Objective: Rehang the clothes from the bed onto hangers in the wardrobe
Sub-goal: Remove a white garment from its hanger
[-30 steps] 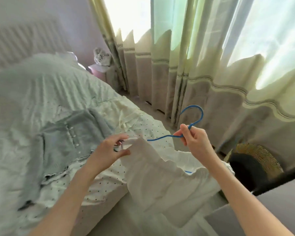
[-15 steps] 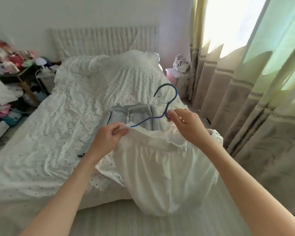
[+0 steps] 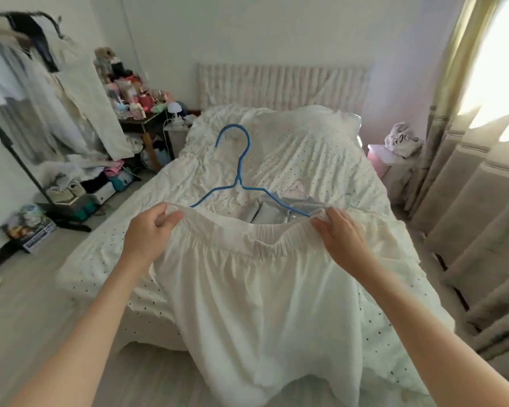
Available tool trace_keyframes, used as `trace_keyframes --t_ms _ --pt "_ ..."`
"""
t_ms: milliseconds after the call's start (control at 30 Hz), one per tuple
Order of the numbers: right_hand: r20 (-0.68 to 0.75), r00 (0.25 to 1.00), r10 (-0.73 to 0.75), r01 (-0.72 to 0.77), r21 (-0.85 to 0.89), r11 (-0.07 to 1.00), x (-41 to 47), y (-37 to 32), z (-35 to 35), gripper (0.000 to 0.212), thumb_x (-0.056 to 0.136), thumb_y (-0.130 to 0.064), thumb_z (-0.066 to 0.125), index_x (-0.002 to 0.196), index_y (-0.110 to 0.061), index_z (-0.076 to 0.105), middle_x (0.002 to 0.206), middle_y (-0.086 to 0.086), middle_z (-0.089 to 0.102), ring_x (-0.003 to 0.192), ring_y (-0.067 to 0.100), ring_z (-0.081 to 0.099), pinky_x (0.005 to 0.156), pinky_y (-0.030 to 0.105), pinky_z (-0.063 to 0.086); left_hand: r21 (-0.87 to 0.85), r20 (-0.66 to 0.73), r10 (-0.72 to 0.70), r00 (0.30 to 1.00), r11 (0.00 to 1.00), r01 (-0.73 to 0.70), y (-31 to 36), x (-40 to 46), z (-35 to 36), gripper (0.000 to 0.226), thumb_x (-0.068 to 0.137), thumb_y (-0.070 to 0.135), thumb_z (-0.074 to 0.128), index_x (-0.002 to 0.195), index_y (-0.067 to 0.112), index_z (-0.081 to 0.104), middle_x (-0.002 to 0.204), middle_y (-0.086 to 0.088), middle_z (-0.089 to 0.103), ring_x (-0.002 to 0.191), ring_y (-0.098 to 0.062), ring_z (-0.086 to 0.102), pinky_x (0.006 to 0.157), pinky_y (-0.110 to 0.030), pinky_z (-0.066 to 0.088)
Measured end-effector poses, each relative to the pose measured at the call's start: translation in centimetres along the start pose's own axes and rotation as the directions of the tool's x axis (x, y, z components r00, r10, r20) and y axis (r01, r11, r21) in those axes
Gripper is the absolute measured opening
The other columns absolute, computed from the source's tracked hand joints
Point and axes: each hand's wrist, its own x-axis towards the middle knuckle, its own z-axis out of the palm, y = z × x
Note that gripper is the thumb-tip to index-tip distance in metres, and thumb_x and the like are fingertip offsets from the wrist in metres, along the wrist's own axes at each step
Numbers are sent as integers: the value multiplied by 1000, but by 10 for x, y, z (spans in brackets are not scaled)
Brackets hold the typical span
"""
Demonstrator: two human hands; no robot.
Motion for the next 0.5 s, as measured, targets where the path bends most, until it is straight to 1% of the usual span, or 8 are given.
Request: trace_keyframes --t_ms 67,133,200,233,300,367,433,500 --pt "-35 996 -78 77 -15 997 14 -20 17 32 92 -35 47 75 -8 45 77 10 56 78 33 55 68 35 37 42 -45 25 999 999 -23 -15 10 -14 45 90 22 57 57 13 28 51 -1 25 49 -18 24 50 -26 18" --pt "-73 982 -176 170 -82 982 31 -43 33 30 92 -31 47 73 -8 47 70 11 56 70 34 55 64 32 33 63 -83 25 996 998 -20 -33 23 -28 40 90 23 57 60 4 39 51 -6 30 49 -19 27 47 -22 19" --pt "-88 969 -232 223 -104 969 54 -65 51 30 92 -29 46 75 -5 50 69 13 57 67 34 56 64 32 32 87 -107 20 994 996 -10 -51 41 -41 37 90 26 57 74 -7 52 56 -18 41 51 -24 36 48 -21 22" --pt "-98 963 -252 242 -103 965 66 -76 62 33 92 -32 42 75 -5 50 68 12 57 65 34 56 63 32 33 93 -117 19 993 996 -8 -59 51 -47 38 90 27 57 78 -9 54 58 -21 44 52 -26 39 49 -21 23" --pt "-127 950 -284 272 -105 957 92 -97 85 37 91 -35 34 74 -7 50 65 9 56 63 32 55 61 32 36 90 -130 30 991 996 -19 -77 75 -60 35 91 28 55 75 -4 54 55 -17 42 51 -23 37 49 -22 25" --pt "-143 943 -302 288 -112 951 117 -116 109 35 89 -36 32 71 -11 48 60 4 51 59 29 53 62 29 33 56 -117 23 993 998 -16 -104 100 -72 31 91 29 54 77 2 57 61 -19 51 55 -28 45 54 -34 35" --pt "-141 951 -274 262 -102 960 140 -134 133 34 88 -40 30 68 -15 41 56 -1 42 55 28 49 64 29 29 39 -87 3 996 999 0 -132 124 -83 36 91 36 54 83 1 58 76 -24 60 68 -37 56 64 -45 45" --pt "-144 966 -215 207 -66 976 158 -145 155 37 87 -46 31 67 -16 38 55 -6 37 55 27 45 65 30 27 72 -68 -11 998 997 16 -156 143 -93 38 90 41 54 83 4 58 81 -22 62 74 -36 58 69 -49 46"
